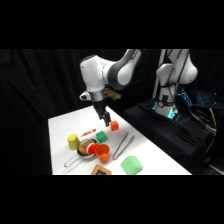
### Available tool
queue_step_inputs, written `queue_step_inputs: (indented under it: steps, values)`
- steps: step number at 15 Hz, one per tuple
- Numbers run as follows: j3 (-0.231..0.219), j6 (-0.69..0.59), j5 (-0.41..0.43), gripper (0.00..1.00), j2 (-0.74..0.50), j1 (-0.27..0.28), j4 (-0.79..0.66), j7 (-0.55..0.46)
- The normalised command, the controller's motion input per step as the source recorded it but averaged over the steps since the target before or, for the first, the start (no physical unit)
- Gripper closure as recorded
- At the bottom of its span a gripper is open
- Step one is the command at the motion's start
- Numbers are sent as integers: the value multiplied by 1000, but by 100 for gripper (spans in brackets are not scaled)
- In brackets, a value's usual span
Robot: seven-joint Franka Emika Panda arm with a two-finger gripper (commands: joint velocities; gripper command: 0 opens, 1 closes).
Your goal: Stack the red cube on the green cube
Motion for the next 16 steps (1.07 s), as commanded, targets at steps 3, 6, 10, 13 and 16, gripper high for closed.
queue_step_inputs:
  steps: [3,6,10,13,16]
  values:
    - [-60,248,-43,0,-303,-71,-368,-46]
    - [-60,254,-46,0,-298,-73,-373,-66]
    - [-59,256,-49,0,-277,-69,-369,-72]
    - [-57,298,-54,0,-264,-61,-376,-49]
    - [-46,351,-29,0,-244,-54,-364,-11]
